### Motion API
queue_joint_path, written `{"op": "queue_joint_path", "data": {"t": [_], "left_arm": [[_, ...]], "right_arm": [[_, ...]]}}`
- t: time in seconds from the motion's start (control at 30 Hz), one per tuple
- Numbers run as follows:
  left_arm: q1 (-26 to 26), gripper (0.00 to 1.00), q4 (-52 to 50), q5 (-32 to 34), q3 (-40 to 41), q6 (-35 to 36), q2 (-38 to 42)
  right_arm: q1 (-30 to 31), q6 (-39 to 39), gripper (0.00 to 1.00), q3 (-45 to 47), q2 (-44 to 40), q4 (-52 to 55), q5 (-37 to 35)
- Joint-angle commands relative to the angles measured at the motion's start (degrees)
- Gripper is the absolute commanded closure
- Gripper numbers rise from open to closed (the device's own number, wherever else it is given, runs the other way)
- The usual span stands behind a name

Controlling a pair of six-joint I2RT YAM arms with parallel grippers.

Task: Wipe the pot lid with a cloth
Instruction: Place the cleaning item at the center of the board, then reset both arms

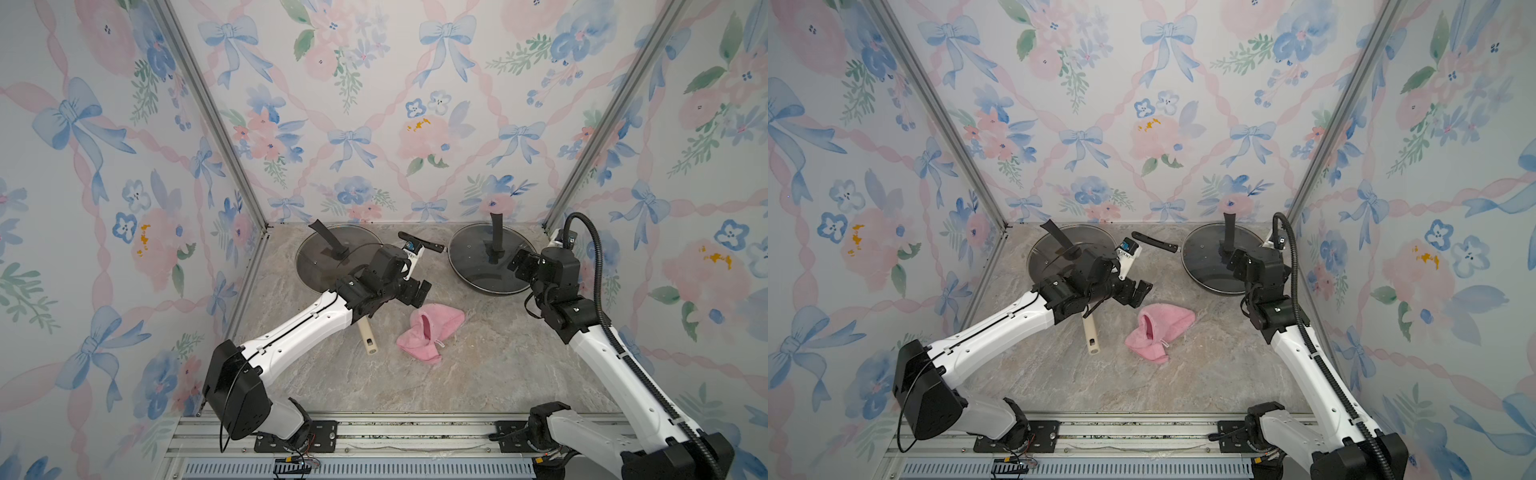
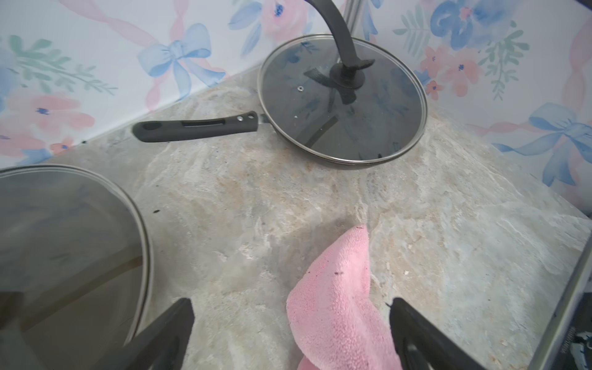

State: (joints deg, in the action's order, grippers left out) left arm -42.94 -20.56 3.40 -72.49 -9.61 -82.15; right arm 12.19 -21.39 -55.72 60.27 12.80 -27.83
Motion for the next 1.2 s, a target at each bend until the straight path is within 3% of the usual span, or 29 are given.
{"op": "queue_joint_path", "data": {"t": [0.0,0.13,0.27,0.4,0.5,0.63,0.8,0.97,1.17], "left_arm": [[1.95,0.02,-3.45,6.49,2.65,-0.58,4.64],[9.65,0.02,-2.19,12.51,8.94,-3.85,14.26],[23.24,0.02,1.08,17.43,18.71,-5.86,23.46],[38.05,0.02,19.5,12.78,35.64,-4.31,31.35],[44.94,0.02,35.05,10.91,47.62,-2.3,32.85],[46.81,0.02,51.17,10.3,57.08,-1.01,28.45],[46.72,0.02,63.6,8.21,59.84,-1.34,17.95],[45.54,0.02,72.53,2.46,58.98,3.0,8.79],[45.21,0.02,77.05,0.74,56.91,3.65,1.01]], "right_arm": [[-1.68,-0.98,0.03,0.85,-2.3,4.05,-2.25],[-3.54,-1.77,0.03,2.55,-5.16,7.9,-4.06],[-5.4,-2.22,0.03,6.12,-9.41,11.84,-4.48],[-5.42,-1.07,0.03,11.61,-13.96,15.29,-6.16],[-5.45,-0.62,0.03,17.63,-19.02,13.47,-7.15],[-5.33,4.0,0.03,26.27,-25.02,5.66,-7.48],[-5.09,9.95,0.03,31.1,-24.82,-1.96,-6.65],[-5.0,14.81,0.03,35.46,-16.95,-18.06,-3.6],[-5.65,20.84,0.03,39.36,-3.31,-41.88,2.3]]}}
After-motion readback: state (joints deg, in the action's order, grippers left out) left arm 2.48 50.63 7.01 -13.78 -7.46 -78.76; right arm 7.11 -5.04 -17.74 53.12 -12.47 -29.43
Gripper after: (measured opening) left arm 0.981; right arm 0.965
